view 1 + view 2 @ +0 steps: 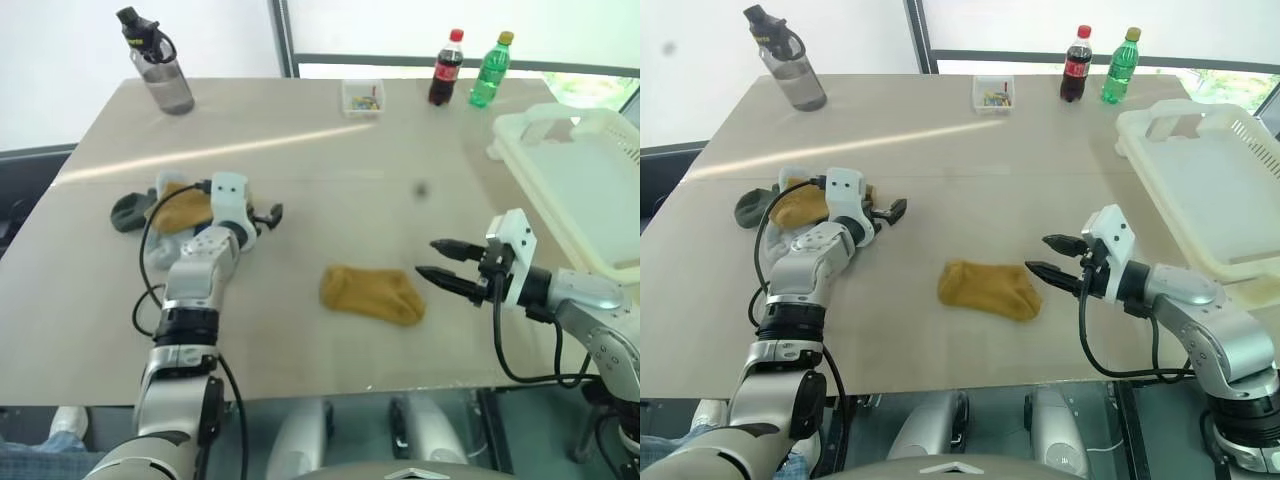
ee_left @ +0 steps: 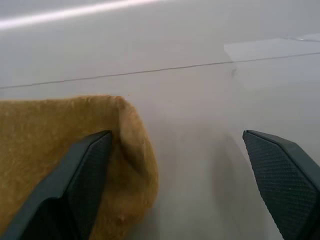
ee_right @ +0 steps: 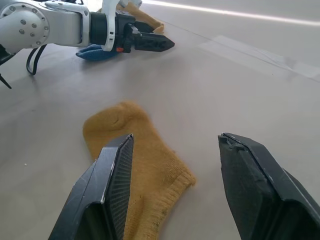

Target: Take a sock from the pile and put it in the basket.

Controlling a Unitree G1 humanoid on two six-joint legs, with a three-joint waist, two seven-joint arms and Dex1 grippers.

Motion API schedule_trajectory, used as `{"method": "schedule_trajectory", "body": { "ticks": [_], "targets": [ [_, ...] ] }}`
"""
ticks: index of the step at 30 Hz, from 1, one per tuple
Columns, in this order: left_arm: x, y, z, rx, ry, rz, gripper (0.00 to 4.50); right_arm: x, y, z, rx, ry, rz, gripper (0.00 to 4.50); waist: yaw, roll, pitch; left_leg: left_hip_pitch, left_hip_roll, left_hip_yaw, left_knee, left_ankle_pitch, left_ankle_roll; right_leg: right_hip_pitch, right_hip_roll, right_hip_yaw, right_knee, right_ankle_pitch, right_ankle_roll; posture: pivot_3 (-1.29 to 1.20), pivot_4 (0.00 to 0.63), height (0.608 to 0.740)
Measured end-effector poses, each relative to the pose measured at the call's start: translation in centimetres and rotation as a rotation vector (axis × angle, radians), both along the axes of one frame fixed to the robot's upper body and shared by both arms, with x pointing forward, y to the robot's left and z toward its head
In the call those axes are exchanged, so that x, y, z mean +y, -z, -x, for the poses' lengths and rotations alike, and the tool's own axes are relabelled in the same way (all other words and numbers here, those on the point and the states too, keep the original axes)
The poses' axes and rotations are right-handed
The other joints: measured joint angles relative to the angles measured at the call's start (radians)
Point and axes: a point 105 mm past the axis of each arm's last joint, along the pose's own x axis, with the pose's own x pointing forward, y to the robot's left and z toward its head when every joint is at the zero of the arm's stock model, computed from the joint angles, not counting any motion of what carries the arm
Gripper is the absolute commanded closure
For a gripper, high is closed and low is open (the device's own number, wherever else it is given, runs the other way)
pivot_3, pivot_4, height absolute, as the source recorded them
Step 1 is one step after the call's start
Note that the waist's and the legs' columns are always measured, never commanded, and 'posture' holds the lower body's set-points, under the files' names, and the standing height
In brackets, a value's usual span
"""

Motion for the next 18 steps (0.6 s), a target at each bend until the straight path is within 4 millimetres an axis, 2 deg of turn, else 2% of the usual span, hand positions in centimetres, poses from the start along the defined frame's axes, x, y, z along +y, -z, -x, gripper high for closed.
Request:
{"method": "schedule_trajectory", "body": {
  "ticks": [6, 18],
  "targets": [
    [0.27, 0.32, -0.63, -0.001, -0.045, -0.023, 0.07, 0.09, -0.06, 0.2, -0.004, 0.001, -0.002, 1.76, -0.001, 0.0, 0.0, 0.001, 0.0, 0.0, 0.0, 0.0, 0.0, 0.0, 0.0, 0.0, 0.001, 0.0, 0.0, 0.0, 0.15, 0.74],
    [0.22, 0.4, -0.69, -0.004, -0.043, -0.043, 0.07, 0.08, -0.04, 0.25, -0.006, 0.006, -0.006, 1.76, -0.001, 0.0, 0.0, 0.001, 0.0, 0.0, 0.0, 0.0, 0.0, 0.0, 0.0, 0.0, 0.001, 0.0, 0.0, 0.0, 0.15, 0.74]
  ]
}}
